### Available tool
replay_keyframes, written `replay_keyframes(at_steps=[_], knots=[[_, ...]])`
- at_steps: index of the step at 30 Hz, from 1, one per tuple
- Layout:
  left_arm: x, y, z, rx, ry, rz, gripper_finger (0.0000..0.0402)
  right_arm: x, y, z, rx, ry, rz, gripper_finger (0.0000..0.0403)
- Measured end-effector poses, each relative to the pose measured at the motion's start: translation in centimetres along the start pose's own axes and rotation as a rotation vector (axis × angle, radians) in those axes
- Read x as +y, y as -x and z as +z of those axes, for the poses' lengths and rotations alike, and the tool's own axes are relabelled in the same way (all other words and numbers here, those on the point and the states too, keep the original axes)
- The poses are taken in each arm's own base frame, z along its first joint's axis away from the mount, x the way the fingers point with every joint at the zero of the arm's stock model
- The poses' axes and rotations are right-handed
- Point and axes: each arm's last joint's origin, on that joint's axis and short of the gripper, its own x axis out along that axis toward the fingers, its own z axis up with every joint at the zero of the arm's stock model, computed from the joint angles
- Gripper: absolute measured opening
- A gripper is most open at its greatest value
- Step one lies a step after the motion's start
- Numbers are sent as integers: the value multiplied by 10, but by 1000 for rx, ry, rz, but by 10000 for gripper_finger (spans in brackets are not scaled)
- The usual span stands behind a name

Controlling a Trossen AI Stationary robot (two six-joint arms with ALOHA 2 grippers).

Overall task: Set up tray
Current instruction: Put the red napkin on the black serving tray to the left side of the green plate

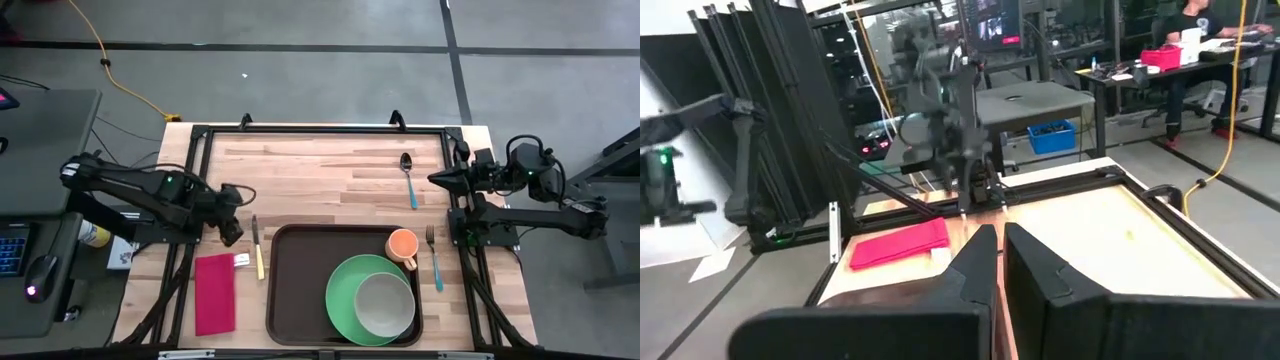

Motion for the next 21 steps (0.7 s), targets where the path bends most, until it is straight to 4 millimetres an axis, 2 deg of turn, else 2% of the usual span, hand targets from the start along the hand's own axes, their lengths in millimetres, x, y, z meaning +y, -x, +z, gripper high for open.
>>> replay_keyframes(at_steps=[4, 6, 8, 11, 14, 21], knots=[[9, -24, -16, 219, 31, -61, 186, 0, 0, 0, -1, 0, -12, 0], [9, -31, -17, 253, 45, -105, 186, -1, 0, 0, -4, 0, -26, 0], [9, -41, -18, 228, 66, -125, 186, -1, 0, 0, -4, 0, -39, 0], [-1, -54, -10, 92, 47, -285, 186, -1, 0, 0, -5, 0, -43, 0], [-2, -64, -9, -5, 29, -329, 186, -1, 0, 0, -5, -1, -43, 0], [-1, -69, -30, -20, 126, -198, 186, -1, 0, 0, -5, -16, -42, 0]])
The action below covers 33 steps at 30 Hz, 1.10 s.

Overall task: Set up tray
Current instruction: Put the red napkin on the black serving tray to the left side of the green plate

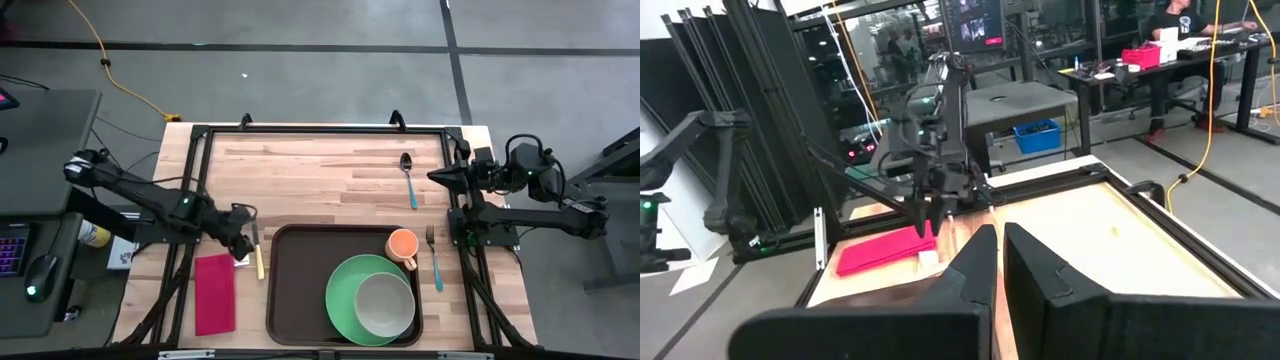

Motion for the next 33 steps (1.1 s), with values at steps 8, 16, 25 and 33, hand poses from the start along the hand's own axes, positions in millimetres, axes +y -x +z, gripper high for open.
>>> replay_keyframes(at_steps=[8, 16, 25, 33], knots=[[0, 2, -33, -101, 140, 117, 186, 0, 0, 0, 0, -3, 0, 0], [-4, 0, -55, 18, 174, 155, 186, 0, 0, 0, 0, -2, 0, 0], [-22, 10, -60, 202, 147, 337, 156, 0, 0, 0, 0, 3, 0, 0], [-34, -1, -65, 304, 110, 372, 35, 0, -1, 0, 1, 3, -9, 0]])
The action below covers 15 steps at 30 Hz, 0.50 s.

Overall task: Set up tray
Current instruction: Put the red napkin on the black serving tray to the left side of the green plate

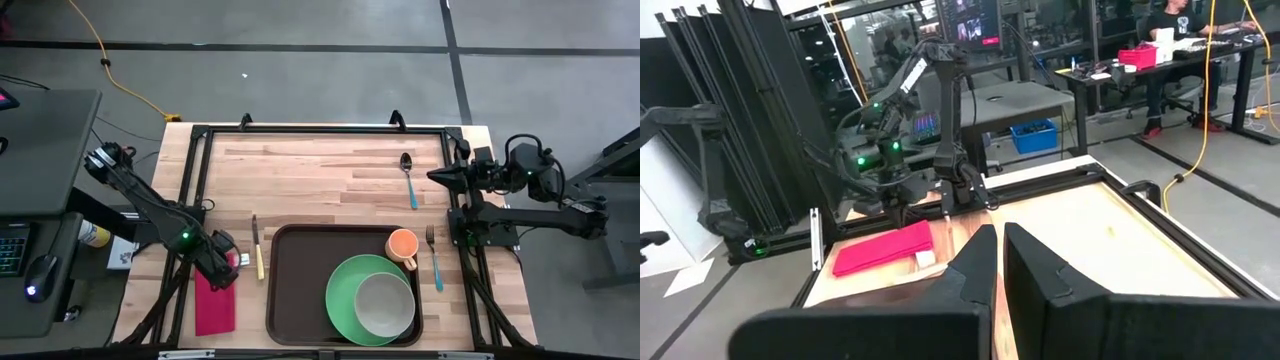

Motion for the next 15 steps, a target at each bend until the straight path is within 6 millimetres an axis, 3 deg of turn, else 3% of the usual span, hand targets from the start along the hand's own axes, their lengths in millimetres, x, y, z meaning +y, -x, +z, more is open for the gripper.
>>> replay_keyframes(at_steps=[2, 7, 12, 15], knots=[[-3, -4, 0, 0, -1, 5, 14, 0, 0, 0, 2, 0, 1, 0], [-7, -12, 0, 3, 2, 32, 36, 0, -1, 0, 3, 0, 5, 0], [-8, -24, 1, -2, 27, 114, 12, 0, -1, 0, 3, 0, 5, 0], [-10, -34, 2, 0, 39, 164, 18, 0, -1, 0, 3, -5, 5, 0]])
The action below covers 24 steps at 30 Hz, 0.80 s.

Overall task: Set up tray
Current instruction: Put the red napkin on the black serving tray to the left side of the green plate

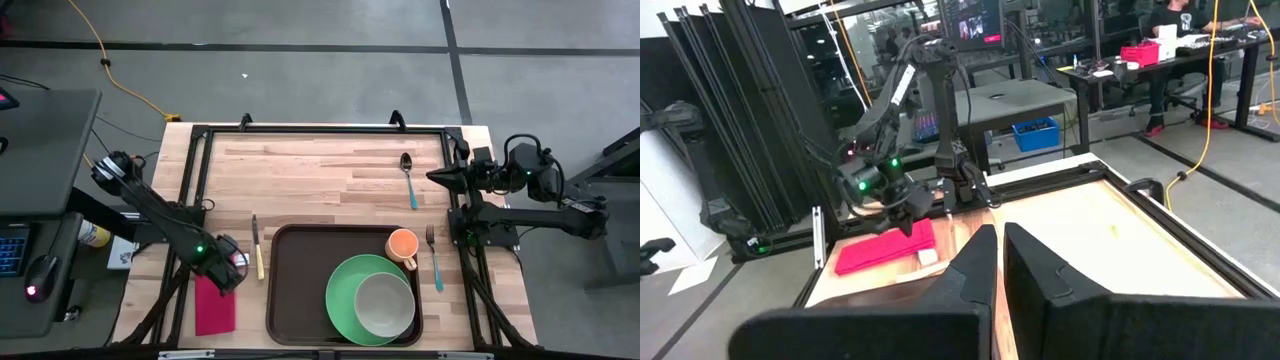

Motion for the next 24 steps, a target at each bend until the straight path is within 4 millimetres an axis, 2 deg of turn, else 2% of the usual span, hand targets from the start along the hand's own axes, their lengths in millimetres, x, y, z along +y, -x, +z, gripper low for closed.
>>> replay_keyframes(at_steps=[9, 14, 20, 24], knots=[[-13, -27, -1, 64, 4, 85, 14, 0, 0, 0, 0, -1, 0, 0], [-15, -39, 9, 86, 28, 122, 12, 0, 0, 0, 0, -2, 1, 0], [-11, -40, 40, 109, 29, 152, 14, 0, 0, 0, 0, -3, 0, 0], [-4, -38, 69, 24, 19, 177, 11, 0, 0, 0, 0, -3, 0, 0]])
